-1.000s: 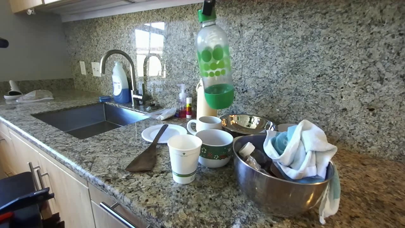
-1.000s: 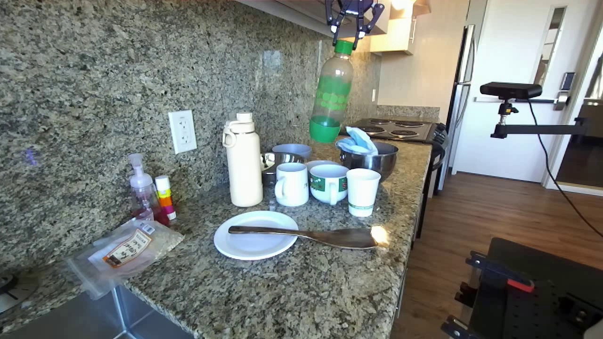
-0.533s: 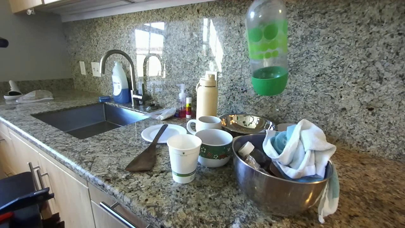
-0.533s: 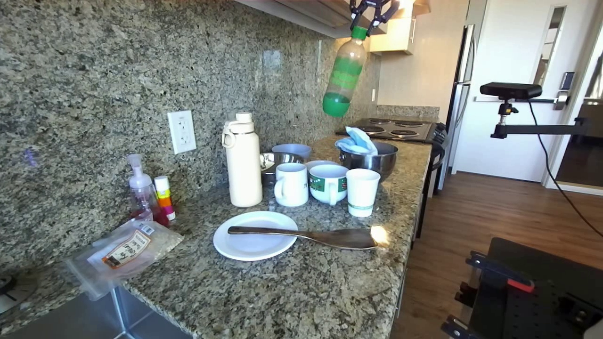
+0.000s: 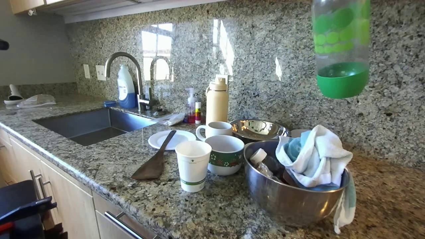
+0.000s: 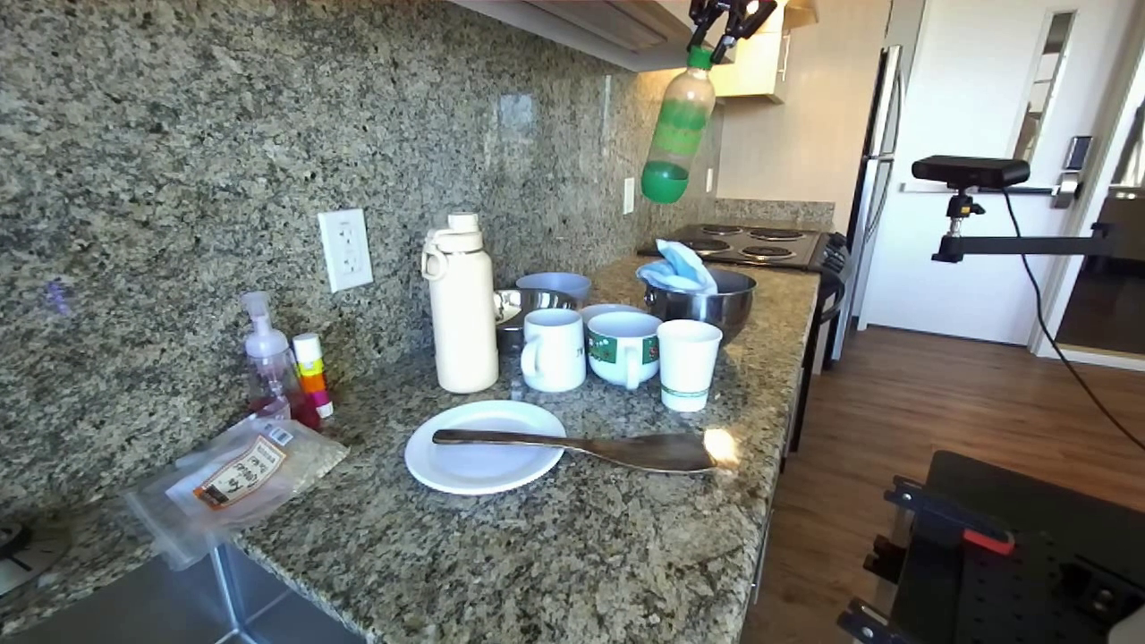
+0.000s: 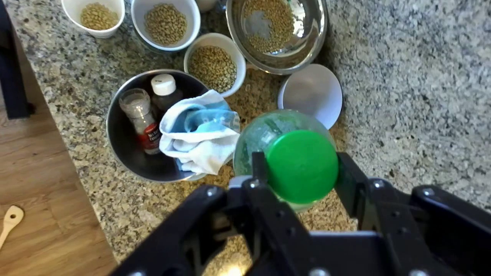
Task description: Move the green bottle to the right of the silver dish
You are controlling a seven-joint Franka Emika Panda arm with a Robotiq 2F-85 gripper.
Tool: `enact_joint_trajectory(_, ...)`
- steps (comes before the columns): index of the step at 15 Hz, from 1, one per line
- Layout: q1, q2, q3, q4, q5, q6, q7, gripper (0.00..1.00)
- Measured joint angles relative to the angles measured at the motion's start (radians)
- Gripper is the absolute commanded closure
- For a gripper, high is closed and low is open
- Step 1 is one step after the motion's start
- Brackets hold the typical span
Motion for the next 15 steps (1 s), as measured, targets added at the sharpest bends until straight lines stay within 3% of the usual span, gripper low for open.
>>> enact_joint_trajectory(7, -0.014, 0.066, -0.047, 0.016, -0.001, 0.081, 0.134, 0.79)
enact_joint_trajectory(15, -0.022, 0.126, -0.087, 0.015, -0.006, 0.092, 0.214, 0.79)
